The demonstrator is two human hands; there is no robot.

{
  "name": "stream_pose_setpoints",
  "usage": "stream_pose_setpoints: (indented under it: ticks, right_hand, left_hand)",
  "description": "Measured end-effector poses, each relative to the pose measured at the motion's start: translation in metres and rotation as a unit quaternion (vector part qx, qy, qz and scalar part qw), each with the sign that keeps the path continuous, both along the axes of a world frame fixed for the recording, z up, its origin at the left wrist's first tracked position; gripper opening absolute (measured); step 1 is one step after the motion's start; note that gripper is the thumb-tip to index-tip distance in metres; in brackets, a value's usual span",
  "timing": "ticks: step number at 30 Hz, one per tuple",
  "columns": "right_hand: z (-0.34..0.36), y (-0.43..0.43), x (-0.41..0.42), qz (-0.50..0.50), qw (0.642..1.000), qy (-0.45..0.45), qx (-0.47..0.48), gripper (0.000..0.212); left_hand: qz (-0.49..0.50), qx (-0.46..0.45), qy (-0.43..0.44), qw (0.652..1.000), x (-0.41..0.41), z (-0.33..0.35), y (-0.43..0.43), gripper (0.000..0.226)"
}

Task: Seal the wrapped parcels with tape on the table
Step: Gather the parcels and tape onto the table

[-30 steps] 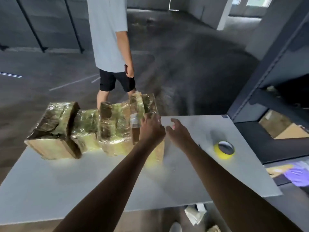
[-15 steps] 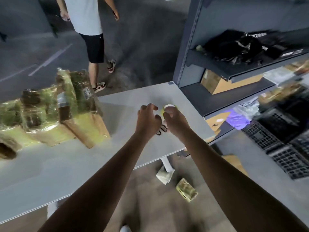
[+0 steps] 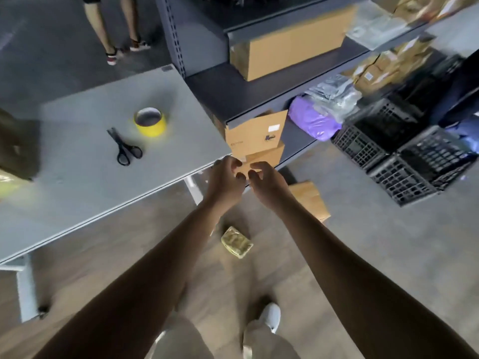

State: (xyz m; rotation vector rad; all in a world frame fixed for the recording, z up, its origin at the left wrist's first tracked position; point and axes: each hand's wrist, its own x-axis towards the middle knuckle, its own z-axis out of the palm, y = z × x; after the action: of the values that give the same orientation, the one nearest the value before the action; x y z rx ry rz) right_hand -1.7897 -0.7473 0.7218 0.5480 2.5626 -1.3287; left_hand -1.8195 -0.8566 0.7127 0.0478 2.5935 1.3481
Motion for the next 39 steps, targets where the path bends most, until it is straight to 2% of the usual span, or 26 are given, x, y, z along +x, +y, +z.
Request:
stream_pose_setpoints:
  ticks: [4, 9, 15, 20, 25, 27, 29, 33, 35, 37, 39]
  right_hand:
    - [-0.03, 0.042, 0.007, -0.012, 0.999, -0.02, -0.031, 0.036]
    - [-0.08, 0.073, 0.004, -0.036, 0.998, -0.032, -0.04, 0.035]
    - [-0.16, 0.113, -0.001, -0.068, 0.994, -0.083, 0.001, 0.034]
    - [-0.282, 0.136, -0.012, -0.09, 0.991, -0.102, 0.0, 0.032]
    - [-0.46, 0.127, -0.006, -0.065, 0.99, -0.126, -0.018, 0.028]
    - [-0.535, 0.116, -0.004, -0.05, 0.989, -0.137, -0.02, 0.028]
    - [-0.605, 0.105, -0.003, -0.032, 0.989, -0.143, -0.009, 0.029]
    - [-0.715, 0.08, -0.006, 0.029, 0.984, -0.175, 0.028, 0.04]
    - [-0.747, 0.069, -0.008, 0.058, 0.98, -0.188, 0.026, 0.048]
    - [-0.768, 0.059, -0.009, 0.09, 0.976, -0.197, 0.025, 0.053]
    - [-0.778, 0.051, -0.009, 0.122, 0.972, -0.192, 0.064, 0.05]
  left_hand:
    - [-0.003, -0.013, -0.028, 1.0, 0.009, -0.031, 0.034, 0.025]
    - [-0.012, -0.033, -0.069, 0.997, -0.006, -0.071, 0.06, 0.023]
    - [-0.059, -0.021, -0.126, 0.99, -0.031, -0.143, 0.101, 0.026]
    - [-0.058, -0.033, -0.165, 0.984, -0.048, -0.267, 0.123, 0.03]
    - [-0.009, -0.077, -0.208, 0.975, -0.047, -0.454, 0.12, 0.024]
    - [0.023, -0.118, -0.254, 0.96, -0.044, -0.538, 0.104, 0.029]
    - [0.087, -0.127, -0.333, 0.93, -0.036, -0.606, 0.084, 0.033]
    - [0.221, -0.089, -0.493, 0.837, -0.004, -0.691, 0.044, 0.035]
    - [0.252, -0.047, -0.513, 0.819, 0.007, -0.719, 0.03, 0.038]
    - [0.273, 0.027, -0.502, 0.82, 0.01, -0.74, 0.022, 0.034]
    - [0.299, 0.087, -0.485, 0.817, 0.011, -0.749, 0.022, 0.028]
